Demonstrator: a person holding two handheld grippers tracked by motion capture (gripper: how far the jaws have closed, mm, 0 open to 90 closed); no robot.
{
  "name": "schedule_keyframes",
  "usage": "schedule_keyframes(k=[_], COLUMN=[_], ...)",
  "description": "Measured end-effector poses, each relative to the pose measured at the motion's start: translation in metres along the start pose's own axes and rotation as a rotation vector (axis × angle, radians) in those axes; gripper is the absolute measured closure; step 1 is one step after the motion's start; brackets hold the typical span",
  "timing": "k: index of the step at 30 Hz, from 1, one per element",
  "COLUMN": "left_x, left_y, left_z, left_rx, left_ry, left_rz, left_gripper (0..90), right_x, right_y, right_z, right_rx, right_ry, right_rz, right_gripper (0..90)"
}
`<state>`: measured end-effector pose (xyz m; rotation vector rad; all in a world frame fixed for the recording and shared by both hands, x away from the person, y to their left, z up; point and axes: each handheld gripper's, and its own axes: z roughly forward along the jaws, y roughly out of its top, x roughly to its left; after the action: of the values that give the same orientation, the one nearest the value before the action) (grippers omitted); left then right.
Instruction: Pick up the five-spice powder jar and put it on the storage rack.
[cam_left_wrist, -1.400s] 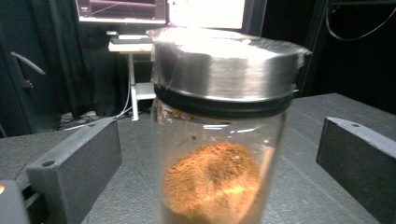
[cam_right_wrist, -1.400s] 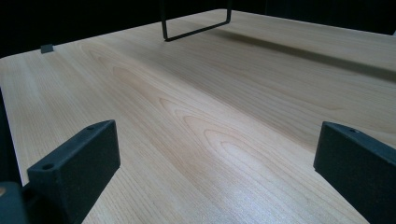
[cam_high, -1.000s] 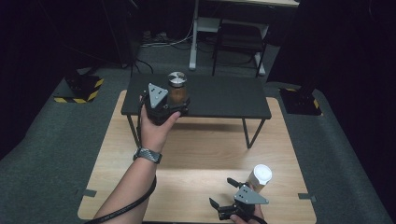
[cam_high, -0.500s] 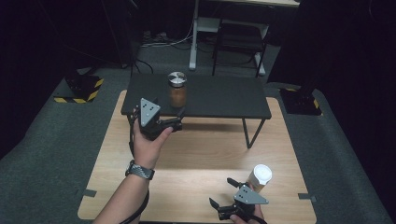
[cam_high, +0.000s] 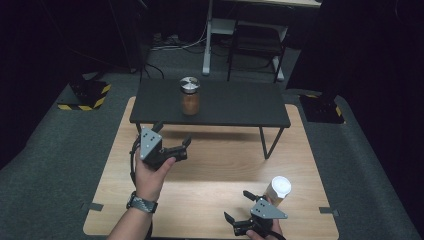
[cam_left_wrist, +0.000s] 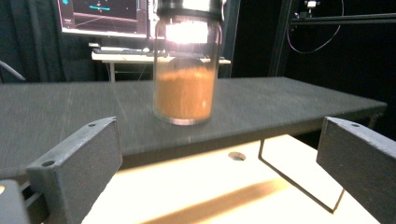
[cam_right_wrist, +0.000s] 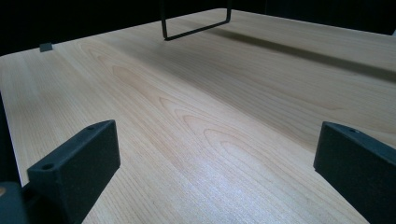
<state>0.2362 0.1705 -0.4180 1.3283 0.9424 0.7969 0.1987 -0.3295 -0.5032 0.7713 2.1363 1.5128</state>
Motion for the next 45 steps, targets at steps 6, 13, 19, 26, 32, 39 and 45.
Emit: schedule_keyframes(k=[6,13,19,26,32,39,45], left_x=[0.002,0.005,0.005,0.006,0.005,0.004,0.003], left_y=[-0.024,-0.045,-0.058,-0.072,-0.089,-0.099,-0.1], left_z=[-0.017,-0.031,-0.042,-0.053,-0.064,-0.069,-0.069], left_rx=[-0.006,0.023,0.046,0.084,0.171,0.234,0.274], left_ry=[0.002,-0.008,-0.008,-0.005,-0.002,0.017,0.025], left_rz=[-0.016,-0.01,-0.012,-0.017,-0.014,-0.034,-0.01], left_gripper=[0.5,0.5,0.5,0.5,0.5,0.5,0.5], right_x=[0.0,0.001,0.001,0.002,0.002,0.002,0.002], right_y=[0.0,0.0,0.0,-0.001,0.0,0.0,-0.001], right_z=[0.0,0.0,0.0,-0.001,-0.001,-0.001,-0.001], right_rx=[-0.001,0.0,-0.001,-0.005,-0.002,0.0,-0.003], right_ry=[-0.002,-0.005,-0.006,-0.01,-0.008,-0.008,-0.009], right_rz=[0.0,-0.001,0.0,0.005,0.002,-0.002,0.004], right_gripper=[0.0,0.0,0.0,0.0,0.0,0.0,0.0])
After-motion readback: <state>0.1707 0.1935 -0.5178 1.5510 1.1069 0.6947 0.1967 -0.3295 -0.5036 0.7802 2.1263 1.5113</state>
